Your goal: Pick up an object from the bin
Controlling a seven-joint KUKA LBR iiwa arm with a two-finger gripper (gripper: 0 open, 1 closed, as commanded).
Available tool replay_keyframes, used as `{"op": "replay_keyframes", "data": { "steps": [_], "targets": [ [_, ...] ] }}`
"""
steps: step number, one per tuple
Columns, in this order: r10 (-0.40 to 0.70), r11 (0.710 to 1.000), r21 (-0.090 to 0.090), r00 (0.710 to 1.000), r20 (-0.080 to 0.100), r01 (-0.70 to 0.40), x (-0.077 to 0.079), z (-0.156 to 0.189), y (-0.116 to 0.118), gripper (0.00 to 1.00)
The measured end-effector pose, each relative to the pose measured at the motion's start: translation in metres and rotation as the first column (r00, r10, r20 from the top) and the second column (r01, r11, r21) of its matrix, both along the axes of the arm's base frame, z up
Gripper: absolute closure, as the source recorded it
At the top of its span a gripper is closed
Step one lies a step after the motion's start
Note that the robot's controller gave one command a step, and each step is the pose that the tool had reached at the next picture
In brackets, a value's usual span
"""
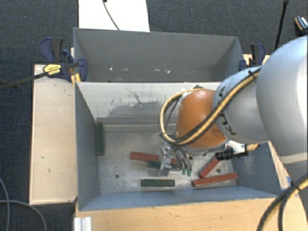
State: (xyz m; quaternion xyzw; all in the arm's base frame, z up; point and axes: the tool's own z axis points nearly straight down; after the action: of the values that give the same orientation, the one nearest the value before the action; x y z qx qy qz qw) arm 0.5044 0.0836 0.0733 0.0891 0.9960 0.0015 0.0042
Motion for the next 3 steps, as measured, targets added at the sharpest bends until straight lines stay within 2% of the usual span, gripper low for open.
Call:
{"op": "replay_keyframes", "data": {
  "steps": [1, 2, 3],
  "targets": [
    [-0.003, 1.0, -0.002, 1.0, 0.003, 0.003, 0.028, 0.096, -0.032, 1.0],
    [-0.002, 1.0, -0.001, 1.0, -0.007, 0.002, 0.026, 0.091, -0.031, 0.0],
    [-0.174, 0.985, -0.001, 0.985, -0.008, 0.174, -0.01, -0.004, -0.03, 0.0]
  ]
}}
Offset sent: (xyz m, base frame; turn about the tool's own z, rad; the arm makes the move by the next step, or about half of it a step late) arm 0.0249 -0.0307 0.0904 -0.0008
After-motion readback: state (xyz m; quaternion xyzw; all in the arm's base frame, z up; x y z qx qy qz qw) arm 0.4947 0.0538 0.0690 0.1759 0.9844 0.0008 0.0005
